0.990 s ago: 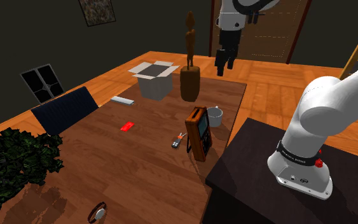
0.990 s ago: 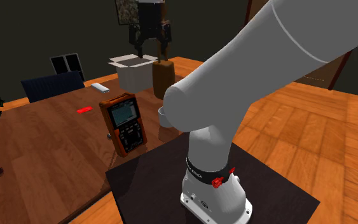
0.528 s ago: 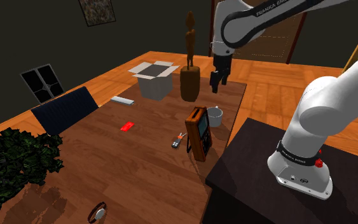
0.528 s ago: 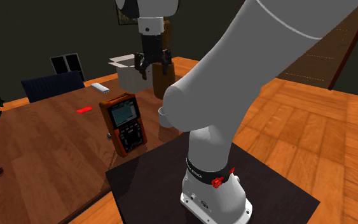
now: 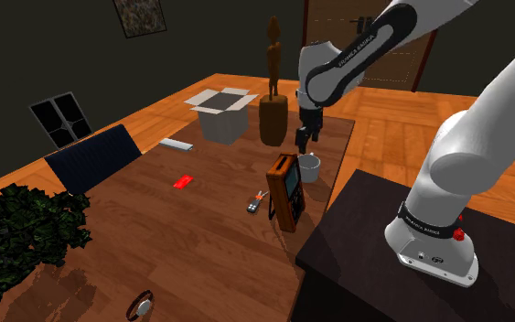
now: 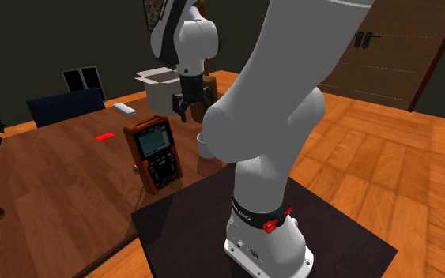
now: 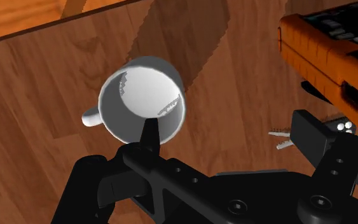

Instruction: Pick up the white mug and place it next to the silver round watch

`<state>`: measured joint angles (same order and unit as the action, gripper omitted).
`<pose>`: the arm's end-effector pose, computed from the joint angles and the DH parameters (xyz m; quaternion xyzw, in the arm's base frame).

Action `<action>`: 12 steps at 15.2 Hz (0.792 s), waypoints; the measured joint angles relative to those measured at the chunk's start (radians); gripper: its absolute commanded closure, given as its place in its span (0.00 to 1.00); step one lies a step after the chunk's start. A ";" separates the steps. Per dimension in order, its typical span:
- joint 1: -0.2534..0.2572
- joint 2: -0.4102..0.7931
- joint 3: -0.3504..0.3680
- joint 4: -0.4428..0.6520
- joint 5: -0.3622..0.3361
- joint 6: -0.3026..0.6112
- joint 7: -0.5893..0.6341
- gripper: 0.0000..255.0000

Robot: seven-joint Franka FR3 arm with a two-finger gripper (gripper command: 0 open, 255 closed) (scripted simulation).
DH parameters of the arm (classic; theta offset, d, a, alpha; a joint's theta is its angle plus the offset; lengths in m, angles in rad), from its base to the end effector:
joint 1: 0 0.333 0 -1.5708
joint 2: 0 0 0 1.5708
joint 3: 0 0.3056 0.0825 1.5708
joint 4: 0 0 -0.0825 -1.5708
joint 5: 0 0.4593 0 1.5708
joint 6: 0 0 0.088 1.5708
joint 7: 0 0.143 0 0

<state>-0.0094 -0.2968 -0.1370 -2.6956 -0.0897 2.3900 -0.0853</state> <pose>0.4433 -0.0612 0.2220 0.9999 0.0055 -0.0062 0.0098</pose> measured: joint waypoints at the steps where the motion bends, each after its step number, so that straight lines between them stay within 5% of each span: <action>1: -0.002 0.047 -0.005 0.003 -0.002 0.043 -0.005 0.00; 8: -0.008 0.354 -0.022 0.051 0.007 0.298 -0.032 0.00; 12: -0.013 0.446 -0.021 0.071 0.019 0.370 -0.044 0.00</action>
<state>-0.0225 0.1495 -0.1576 -2.6249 -0.0704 2.7604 -0.1298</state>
